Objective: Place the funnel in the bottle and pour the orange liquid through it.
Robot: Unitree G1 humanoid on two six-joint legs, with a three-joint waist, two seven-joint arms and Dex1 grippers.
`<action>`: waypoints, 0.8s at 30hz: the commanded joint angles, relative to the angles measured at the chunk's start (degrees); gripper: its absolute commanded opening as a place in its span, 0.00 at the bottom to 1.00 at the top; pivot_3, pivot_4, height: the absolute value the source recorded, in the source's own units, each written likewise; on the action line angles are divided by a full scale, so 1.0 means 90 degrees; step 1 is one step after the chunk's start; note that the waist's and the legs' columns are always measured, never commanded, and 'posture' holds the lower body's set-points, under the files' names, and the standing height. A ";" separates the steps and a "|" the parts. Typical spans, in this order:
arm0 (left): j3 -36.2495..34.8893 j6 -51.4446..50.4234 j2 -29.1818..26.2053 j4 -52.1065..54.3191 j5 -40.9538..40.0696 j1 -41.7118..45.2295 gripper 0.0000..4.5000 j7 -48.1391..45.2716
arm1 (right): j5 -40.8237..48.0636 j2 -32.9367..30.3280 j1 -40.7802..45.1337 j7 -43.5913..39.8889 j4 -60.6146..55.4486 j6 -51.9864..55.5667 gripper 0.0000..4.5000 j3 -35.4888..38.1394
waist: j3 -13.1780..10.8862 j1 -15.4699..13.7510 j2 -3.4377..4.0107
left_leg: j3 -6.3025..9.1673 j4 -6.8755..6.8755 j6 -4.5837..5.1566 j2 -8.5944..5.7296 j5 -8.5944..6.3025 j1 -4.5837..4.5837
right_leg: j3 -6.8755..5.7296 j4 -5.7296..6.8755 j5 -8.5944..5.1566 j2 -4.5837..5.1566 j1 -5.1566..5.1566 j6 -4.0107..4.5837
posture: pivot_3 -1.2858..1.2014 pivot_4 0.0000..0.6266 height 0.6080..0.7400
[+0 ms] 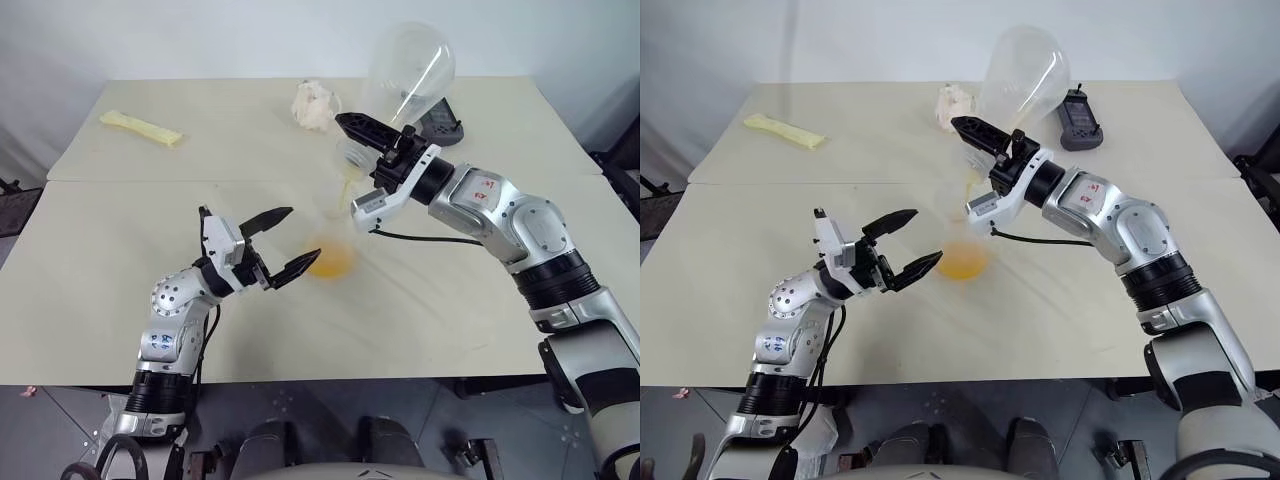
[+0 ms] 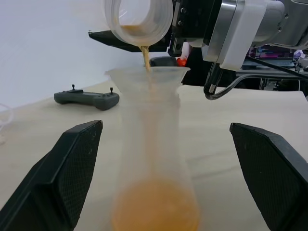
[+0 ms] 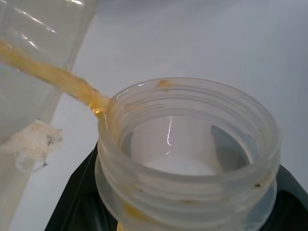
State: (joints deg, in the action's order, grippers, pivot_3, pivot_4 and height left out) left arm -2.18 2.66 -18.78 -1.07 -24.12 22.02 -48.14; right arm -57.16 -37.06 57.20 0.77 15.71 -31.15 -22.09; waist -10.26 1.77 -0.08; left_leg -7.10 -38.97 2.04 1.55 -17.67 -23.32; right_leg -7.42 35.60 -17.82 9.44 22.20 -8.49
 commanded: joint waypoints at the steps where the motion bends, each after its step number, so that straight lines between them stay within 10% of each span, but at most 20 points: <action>1: -0.0017 0.0147 0.0029 0.0032 0.0035 0.0070 1.00 0.0010 | 0.0032 -0.0067 0.0210 0.0106 -0.0210 0.0068 0.55 0.0182 | 0.0000 0.0001 0.0000 | 0.0000 0.0000 0.0000 0.0000 0.0000 0.0000 | 0.0000 0.0000 0.0000 0.0000 0.0000 0.0000 | 0.52 0.24 1.00; 14: -0.0023 0.0157 0.0064 0.0101 0.0039 -0.0004 1.00 0.0095 | 0.1215 0.0147 -0.0057 -0.0532 -0.0424 0.0031 0.55 0.0435 | 0.0000 0.0002 0.0000 | 0.0000 0.0000 0.0000 0.0000 0.0000 0.0000 | 0.0000 0.0000 0.0000 0.0000 0.0000 0.0000 | 0.52 0.24 1.00; 24: -0.0047 0.0064 -0.0038 0.0220 0.0003 -0.0078 1.00 0.0082 | 0.6154 0.0791 -0.0374 -0.3483 -0.1089 0.2735 0.55 0.2039 | -0.0001 -0.0024 -0.0002 | 0.0014 -0.0003 0.0001 0.0001 0.0000 0.0002 | -0.0012 -0.0002 0.0000 -0.0001 -0.0015 0.0000 | 0.52 0.24 1.00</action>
State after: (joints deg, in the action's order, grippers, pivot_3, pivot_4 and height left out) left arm -2.18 2.91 -18.64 -1.08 -24.09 21.70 -47.51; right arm -11.43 -29.96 53.55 -26.50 8.93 -13.61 -9.16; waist -10.27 1.55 -0.10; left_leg -6.96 -39.00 2.05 1.54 -17.68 -23.30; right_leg -7.54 35.58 -17.81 9.44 22.06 -8.49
